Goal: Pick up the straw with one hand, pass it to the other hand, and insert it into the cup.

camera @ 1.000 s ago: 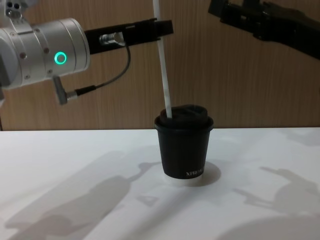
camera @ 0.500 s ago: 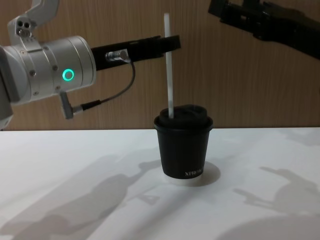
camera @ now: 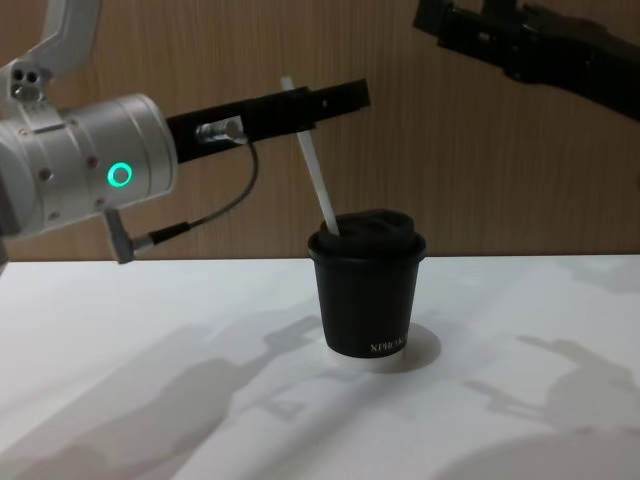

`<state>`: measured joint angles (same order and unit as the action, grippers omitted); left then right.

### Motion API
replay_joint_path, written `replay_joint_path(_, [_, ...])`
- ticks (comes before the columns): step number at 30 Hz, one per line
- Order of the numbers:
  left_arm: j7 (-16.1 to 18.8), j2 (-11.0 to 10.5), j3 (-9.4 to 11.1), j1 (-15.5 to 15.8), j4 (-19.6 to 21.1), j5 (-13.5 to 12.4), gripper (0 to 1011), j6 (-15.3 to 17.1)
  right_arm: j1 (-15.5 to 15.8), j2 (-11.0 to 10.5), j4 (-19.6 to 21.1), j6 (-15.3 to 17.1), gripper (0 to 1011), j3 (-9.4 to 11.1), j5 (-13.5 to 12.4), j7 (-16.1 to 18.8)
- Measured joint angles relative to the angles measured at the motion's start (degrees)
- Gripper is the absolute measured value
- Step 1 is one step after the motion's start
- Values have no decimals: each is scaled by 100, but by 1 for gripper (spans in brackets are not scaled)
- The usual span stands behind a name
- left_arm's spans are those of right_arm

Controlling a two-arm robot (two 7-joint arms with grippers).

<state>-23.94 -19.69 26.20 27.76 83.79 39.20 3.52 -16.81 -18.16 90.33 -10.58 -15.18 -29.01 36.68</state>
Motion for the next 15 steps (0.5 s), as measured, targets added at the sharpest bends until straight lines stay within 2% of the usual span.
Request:
replay_joint_path(2, [-18,-31,-37,-90,77,42,805,-19,26,-21,45,29,1001,-15,-3,-5])
replay_joint_path(5, [-57,-88,-86,-219,179,98,856,-55,77,-55,113,88,1001,-33,-11,-22])
replay_joint_path(10, [-155,-189,-159,-444,356,196,1001,-153,193,-116,244,194,1001,-48,-29,-88])
replay_joint_path(15, [-243,-272,-213,-633,503,304,1001,-249,393,-199,431,300,1001,-47,-67,-175])
